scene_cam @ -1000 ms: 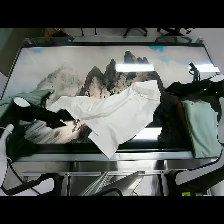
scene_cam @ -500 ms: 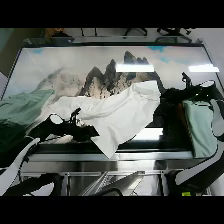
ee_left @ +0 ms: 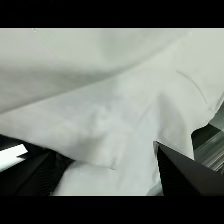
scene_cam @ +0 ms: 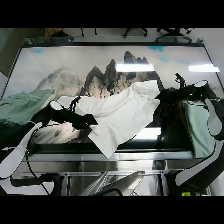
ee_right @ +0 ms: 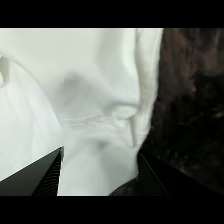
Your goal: Fold the shirts.
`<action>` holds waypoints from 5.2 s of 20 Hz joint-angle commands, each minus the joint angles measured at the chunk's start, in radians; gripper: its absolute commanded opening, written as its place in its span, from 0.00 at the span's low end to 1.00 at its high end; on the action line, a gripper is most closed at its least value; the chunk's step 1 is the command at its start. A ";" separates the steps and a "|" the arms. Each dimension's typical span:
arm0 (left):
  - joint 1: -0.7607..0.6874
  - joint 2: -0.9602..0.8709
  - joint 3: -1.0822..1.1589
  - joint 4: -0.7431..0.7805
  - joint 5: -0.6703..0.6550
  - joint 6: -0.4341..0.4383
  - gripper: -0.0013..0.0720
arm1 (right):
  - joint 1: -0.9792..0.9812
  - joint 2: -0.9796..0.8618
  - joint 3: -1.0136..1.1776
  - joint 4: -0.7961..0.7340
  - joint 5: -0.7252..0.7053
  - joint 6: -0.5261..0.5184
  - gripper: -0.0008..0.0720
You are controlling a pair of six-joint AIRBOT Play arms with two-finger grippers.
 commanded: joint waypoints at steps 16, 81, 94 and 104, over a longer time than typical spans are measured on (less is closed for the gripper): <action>0.081 -0.034 0.198 -0.038 -0.086 0.049 0.04 | 0.079 -0.018 0.003 -0.008 -0.017 -0.002 0.04; 0.593 0.098 -0.122 0.317 -0.148 -0.015 0.74 | -0.175 0.189 -0.085 -0.013 0.112 -0.086 0.58; 0.479 -0.020 0.056 0.228 -0.195 0.033 0.04 | -0.174 0.046 -0.088 -0.043 0.183 -0.051 0.58; 0.652 0.022 0.056 0.301 -0.286 0.022 0.89 | -0.102 0.029 -0.114 -0.054 0.132 -0.051 0.58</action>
